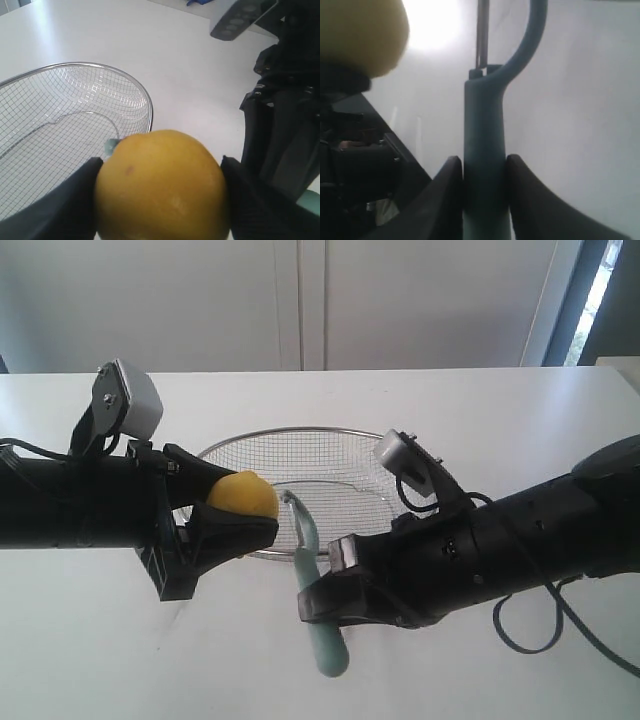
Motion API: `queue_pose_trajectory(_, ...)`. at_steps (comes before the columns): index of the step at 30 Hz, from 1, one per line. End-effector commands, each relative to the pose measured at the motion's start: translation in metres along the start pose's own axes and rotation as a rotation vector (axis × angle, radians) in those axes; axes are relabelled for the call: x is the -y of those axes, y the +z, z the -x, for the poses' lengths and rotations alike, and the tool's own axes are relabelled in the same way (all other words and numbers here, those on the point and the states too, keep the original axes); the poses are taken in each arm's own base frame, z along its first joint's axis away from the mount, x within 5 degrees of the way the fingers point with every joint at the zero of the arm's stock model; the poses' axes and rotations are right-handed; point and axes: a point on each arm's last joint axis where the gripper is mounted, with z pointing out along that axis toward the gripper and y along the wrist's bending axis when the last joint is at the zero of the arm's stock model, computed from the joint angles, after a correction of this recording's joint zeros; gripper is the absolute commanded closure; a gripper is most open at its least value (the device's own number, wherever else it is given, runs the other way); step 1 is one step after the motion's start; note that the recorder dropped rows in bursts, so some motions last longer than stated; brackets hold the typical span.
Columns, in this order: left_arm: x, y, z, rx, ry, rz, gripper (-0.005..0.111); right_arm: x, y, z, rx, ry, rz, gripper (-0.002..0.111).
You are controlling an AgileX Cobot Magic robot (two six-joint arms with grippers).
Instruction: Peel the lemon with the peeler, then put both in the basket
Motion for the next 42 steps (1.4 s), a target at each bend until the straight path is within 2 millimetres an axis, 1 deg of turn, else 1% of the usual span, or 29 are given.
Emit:
queue_pose_trajectory(1, 0.002, 0.000, 0.005, 0.037, 0.151, -0.015, 0.107, -0.004, 0.001, 0.003, 0.026, -0.020, 0.073, 0.108)
queue_pose_trajectory(13, 0.002, 0.000, 0.005, 0.037, 0.151, -0.015, 0.107, -0.008, 0.001, 0.000, 0.002, -0.023, 0.111, 0.108)
queue_pose_trajectory(25, 0.002, 0.000, 0.005, 0.035, 0.150, -0.011, 0.107, -0.009, 0.000, 0.001, 0.006, -0.029, 0.108, 0.108)
queue_pose_trajectory(34, 0.002, 0.000, 0.005, 0.034, 0.150, -0.010, 0.107, -0.020, -0.012, 0.006, 0.068, -0.086, 0.090, 0.108)
queue_pose_trajectory(42, 0.002, 0.000, 0.005, 0.034, 0.150, -0.010, 0.107, -0.033, -0.025, 0.004, 0.108, -0.145, 0.100, 0.108)
